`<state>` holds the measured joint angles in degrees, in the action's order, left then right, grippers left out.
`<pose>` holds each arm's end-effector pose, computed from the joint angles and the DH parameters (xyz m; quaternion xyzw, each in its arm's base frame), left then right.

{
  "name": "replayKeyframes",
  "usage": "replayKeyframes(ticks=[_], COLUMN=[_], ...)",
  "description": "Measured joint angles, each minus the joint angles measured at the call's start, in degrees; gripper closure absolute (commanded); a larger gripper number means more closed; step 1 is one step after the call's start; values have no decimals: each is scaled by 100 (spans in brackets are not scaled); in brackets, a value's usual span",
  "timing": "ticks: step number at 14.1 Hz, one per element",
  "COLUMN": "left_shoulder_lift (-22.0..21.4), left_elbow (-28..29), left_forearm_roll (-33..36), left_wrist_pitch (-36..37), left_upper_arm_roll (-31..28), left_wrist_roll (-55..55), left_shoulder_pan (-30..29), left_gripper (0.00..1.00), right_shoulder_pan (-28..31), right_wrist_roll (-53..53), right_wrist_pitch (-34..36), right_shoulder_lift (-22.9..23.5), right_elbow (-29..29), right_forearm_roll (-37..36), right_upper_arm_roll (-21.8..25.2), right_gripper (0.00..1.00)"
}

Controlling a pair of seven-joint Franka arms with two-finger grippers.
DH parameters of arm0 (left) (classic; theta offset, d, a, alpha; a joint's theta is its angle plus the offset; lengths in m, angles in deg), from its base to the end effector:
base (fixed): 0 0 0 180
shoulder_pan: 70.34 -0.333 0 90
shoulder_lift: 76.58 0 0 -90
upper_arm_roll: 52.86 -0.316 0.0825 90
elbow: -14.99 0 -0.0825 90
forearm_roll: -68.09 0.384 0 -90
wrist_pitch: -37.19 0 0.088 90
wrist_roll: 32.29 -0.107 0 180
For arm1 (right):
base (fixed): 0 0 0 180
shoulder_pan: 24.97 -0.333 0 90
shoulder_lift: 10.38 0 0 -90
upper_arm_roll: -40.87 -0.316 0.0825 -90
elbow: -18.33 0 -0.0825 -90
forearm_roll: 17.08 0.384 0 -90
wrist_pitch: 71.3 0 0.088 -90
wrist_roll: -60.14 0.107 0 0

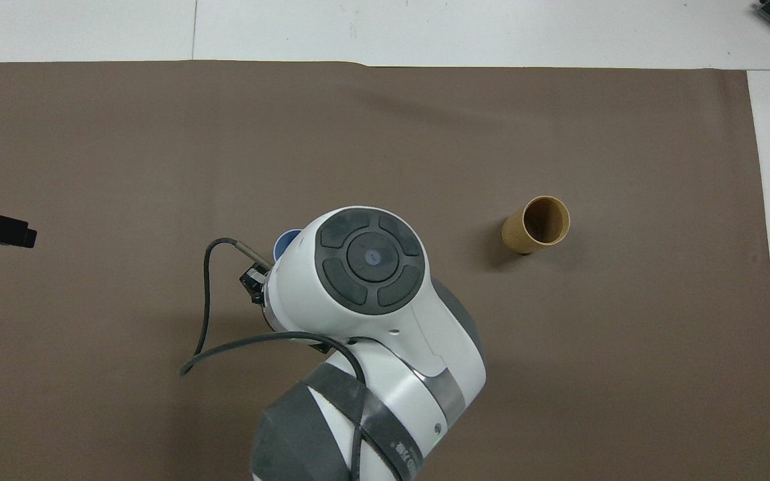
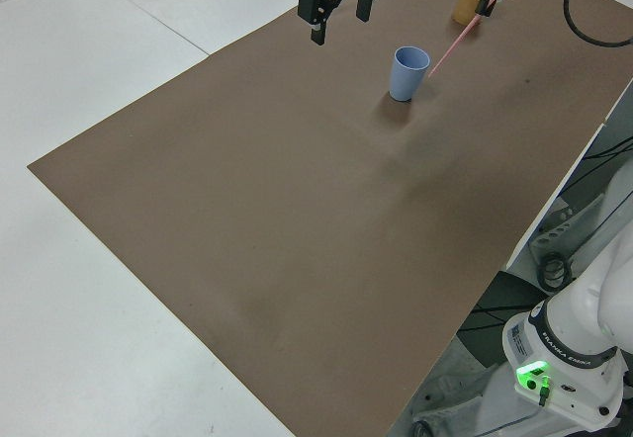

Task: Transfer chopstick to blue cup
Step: 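Carry the pink stick with the right gripper over the blue cup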

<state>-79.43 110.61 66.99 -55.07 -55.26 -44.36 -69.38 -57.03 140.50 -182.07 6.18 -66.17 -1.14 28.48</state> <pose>0.5411 0.0122 0.6088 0.9957 -0.0922 -0.0032 0.0111 0.4749 0.4668 0.5367 -0.9203 0.3450 0.1046 0.1522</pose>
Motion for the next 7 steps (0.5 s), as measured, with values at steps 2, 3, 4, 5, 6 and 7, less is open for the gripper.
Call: replayKeyframes(ticks=[2, 3, 4, 5, 6, 7], left_shoulder_lift=[0, 0, 0, 0, 0, 0], left_elbow=[0, 0, 0, 0, 0, 0], left_forearm_roll=[0, 0, 0, 0, 0, 0], left_wrist_pitch=[0, 0, 0, 0, 0, 0], left_upper_arm_roll=[0, 0, 0, 0, 0, 0], left_wrist_roll=[0, 0, 0, 0, 0, 0], left_shoulder_pan=[0, 0, 0, 0, 0, 0], left_gripper=[0, 0, 0, 0, 0, 0], right_shoulder_pan=[1, 5, 13, 21, 23, 23], right_wrist_roll=[-5, -5, -5, -5, -5, -5], right_wrist_pitch=[-74, -75, -75, -74, -64, -31], right_shoulder_lift=[-1, -3, -10, -26, -45, -69], right_elbow=[0, 1, 8, 20, 36, 63], right_forearm_roll=[0, 0, 0, 0, 0, 0], right_upper_arm_roll=[0, 1, 2, 6, 13, 19], right_gripper=[100, 100, 100, 100, 100, 100])
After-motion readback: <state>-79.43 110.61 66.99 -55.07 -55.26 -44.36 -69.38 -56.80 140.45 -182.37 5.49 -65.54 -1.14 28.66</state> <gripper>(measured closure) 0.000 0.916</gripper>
